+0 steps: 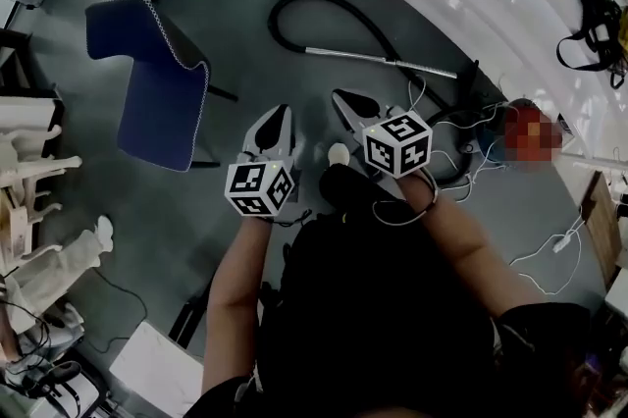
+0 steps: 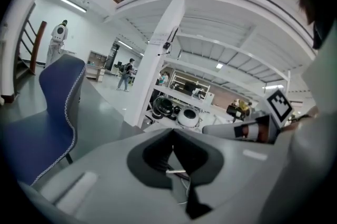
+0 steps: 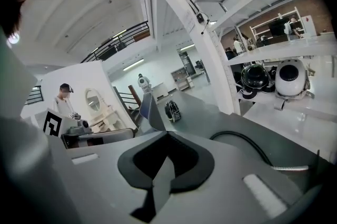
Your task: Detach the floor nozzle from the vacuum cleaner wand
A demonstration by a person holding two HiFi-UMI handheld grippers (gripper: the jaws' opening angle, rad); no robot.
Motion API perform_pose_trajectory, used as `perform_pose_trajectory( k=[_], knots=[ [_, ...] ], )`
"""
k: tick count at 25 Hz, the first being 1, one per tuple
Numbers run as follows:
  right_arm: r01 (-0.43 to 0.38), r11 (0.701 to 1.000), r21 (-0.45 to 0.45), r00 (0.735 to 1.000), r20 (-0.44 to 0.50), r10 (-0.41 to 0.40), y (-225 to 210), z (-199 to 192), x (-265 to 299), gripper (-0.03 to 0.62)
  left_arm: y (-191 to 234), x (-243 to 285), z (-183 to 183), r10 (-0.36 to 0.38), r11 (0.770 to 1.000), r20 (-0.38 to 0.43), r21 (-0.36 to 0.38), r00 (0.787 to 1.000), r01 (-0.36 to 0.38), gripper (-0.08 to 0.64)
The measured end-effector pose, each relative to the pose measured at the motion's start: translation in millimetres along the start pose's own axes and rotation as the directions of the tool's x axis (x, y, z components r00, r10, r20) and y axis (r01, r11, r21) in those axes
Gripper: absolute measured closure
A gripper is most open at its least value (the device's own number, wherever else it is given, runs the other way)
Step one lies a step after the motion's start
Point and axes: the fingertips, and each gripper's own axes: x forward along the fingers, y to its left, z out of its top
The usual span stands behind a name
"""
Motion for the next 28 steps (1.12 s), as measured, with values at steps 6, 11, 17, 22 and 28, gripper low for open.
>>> perform_pose_trajectory(
  k=[6,11,17,22,28],
  knots=[
    [0.026,0.999,0.026,1.0,-0.003,-0.026,-29.0,14.8,25.2,0.595,10.7,42.1,7.1,-0.085,0.996,-0.034,-0.035,0.996,0.084,0.551],
    [0.029,0.999,0.029,0.999,0.016,-0.029,-45.3,27.0,39.8,0.594,12.7,70.1,8.7,-0.162,0.987,-0.098,-0.025,0.982,0.161,0.551],
    [0.079,0.995,0.066,0.997,-0.005,-0.078,-74.5,20.1,56.3,0.595,23.0,106.4,-9.8,-0.161,0.987,-0.188,-0.005,0.969,0.163,0.551],
    [0.136,0.986,0.092,0.991,-0.023,-0.134,-101.9,12.9,84.5,0.594,51.5,142.8,-18.1,-0.122,0.989,-0.229,0.048,0.966,0.137,0.551],
    [0.185,0.974,0.131,0.983,-0.03,-0.183,-140.3,-3.2,128.1,0.595,85.7,192.4,-39.5,-0.13,0.98,-0.268,0.11,0.955,0.164,0.551]
  ],
)
